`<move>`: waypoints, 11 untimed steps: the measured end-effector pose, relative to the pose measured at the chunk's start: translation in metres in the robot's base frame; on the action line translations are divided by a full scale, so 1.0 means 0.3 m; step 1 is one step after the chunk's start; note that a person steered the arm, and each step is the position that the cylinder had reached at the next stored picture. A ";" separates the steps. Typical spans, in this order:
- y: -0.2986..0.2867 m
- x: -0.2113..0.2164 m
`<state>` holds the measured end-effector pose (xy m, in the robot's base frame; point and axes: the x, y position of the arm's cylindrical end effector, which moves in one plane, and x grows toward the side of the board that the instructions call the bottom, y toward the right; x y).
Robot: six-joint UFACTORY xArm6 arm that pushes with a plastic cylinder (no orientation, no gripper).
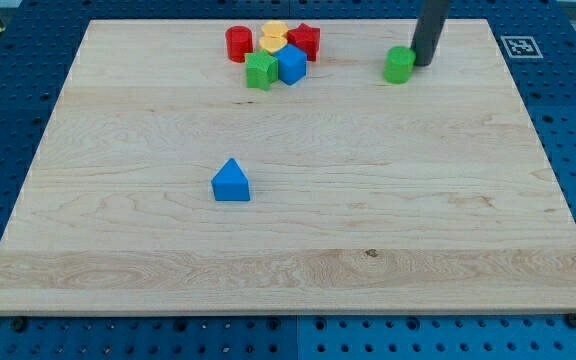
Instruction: Push green circle closer to blue triangle
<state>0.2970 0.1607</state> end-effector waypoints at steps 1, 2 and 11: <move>-0.085 0.064; -0.069 0.059; -0.294 0.409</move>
<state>0.4196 0.0724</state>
